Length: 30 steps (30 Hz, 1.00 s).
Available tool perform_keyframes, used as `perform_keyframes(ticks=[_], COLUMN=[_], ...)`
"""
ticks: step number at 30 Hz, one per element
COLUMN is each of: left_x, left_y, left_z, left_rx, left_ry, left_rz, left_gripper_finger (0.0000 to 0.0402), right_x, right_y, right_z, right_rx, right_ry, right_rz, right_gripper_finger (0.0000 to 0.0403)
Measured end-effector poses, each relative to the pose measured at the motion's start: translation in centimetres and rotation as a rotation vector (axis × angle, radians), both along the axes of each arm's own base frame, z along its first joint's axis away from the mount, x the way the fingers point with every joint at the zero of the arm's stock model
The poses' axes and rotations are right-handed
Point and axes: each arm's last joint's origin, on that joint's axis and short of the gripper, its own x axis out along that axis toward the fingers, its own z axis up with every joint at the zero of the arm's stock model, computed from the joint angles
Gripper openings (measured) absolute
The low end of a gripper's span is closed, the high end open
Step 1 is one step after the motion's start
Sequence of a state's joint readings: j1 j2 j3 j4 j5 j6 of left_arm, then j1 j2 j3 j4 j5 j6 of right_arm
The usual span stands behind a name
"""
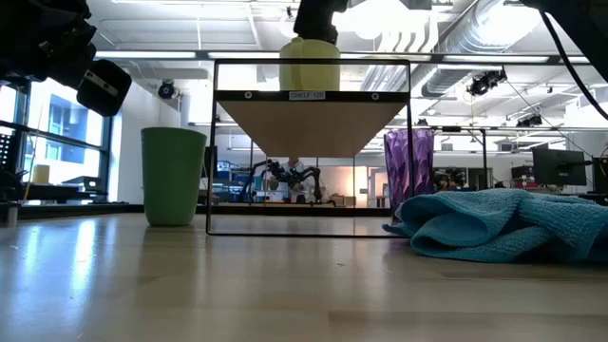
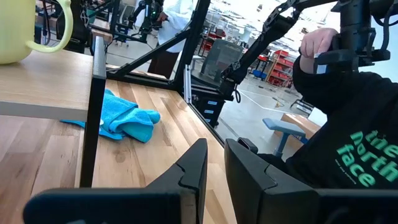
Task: Stack small to large cups/mugs on shelf
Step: Put the yellow mug on the shelf
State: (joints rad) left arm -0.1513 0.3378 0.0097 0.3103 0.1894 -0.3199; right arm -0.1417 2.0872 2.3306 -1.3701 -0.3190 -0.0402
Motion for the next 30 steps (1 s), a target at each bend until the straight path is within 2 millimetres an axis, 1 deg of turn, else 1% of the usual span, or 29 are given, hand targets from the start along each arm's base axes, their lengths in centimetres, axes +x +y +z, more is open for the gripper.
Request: perform_keyframes(ticks=[12, 18, 23, 27, 30], left_x=[0.00, 0.00, 0.00, 0.00, 0.00], left_y=[0.00, 0.00, 0.00, 0.00, 0.00], left_z=[0.00, 0.00, 0.00, 0.00, 0.00], left_rx=[0.000, 0.000, 0.000, 0.000, 0.000], left_ry=[0.000, 0.000, 0.000, 0.000, 0.000], left_rz=[0.000, 0.000, 0.000, 0.000, 0.000], left_gripper_finger=[0.0046, 0.0046, 0.0046, 0.0046, 0.0046], right_x=[0.15, 0.46, 0.39, 0.41, 0.42], right_y=[-0.25, -0.30, -0.44, -0.47, -0.47], right_z=[0.02, 0.18, 0.14, 0.04, 0.02], right_rx=[-0.004, 0.016, 0.035, 0.035, 0.037], right_ry=[0.025, 0.000, 0.022, 0.027, 0.028], right_rz=[-0.169, -0.216, -0.289, -0.305, -0.310], right_gripper_finger=[0.0136, 0.0136, 0.0136, 0.0136, 0.0145])
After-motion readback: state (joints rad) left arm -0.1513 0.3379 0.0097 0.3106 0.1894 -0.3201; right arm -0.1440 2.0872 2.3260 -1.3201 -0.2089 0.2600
